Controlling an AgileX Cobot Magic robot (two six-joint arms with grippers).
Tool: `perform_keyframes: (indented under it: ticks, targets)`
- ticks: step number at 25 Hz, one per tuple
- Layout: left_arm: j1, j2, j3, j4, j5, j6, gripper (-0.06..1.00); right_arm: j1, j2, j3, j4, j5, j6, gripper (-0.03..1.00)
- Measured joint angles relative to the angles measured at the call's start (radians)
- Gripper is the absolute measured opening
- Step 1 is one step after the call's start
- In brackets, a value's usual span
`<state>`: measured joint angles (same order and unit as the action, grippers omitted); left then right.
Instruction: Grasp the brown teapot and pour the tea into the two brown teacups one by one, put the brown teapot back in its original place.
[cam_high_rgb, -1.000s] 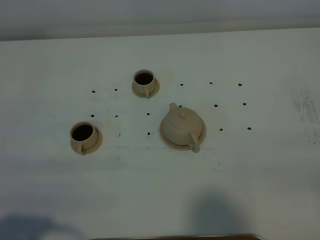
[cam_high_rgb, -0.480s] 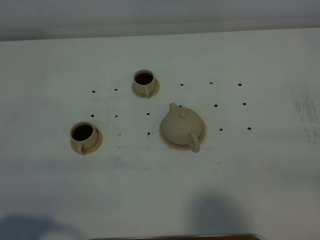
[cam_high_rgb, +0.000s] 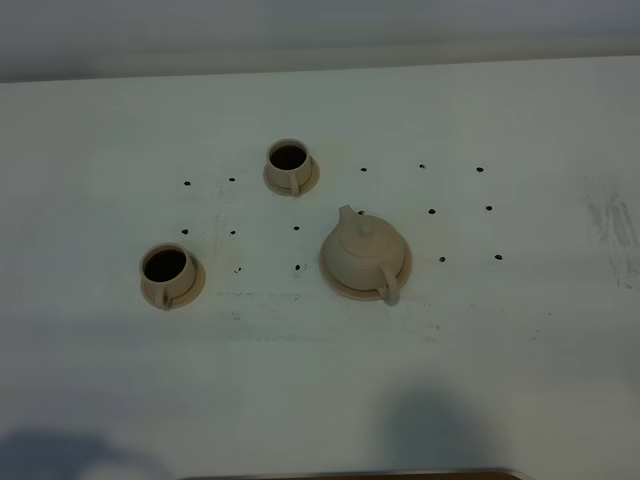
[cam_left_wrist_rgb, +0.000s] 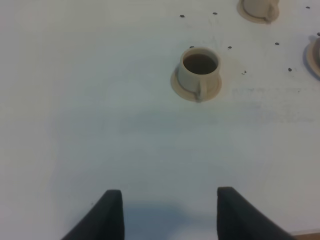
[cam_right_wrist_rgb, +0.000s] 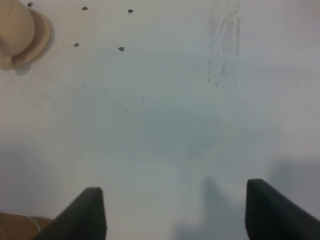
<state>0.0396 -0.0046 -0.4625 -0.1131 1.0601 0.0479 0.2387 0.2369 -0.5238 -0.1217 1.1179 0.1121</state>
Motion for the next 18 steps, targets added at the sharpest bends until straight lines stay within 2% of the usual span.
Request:
perform_keyframes:
  ticks: [8,18]
  targets:
    - [0.0,0.0,0.0,0.0,0.0,0.0,0.49,-0.011,-0.029,0.003,0.024,-0.003,-0.052,0.57]
    - [0.0,0.0,0.0,0.0,0.0,0.0,0.49,-0.212,-0.168,0.004,0.06,-0.003,-0.102,0.57]
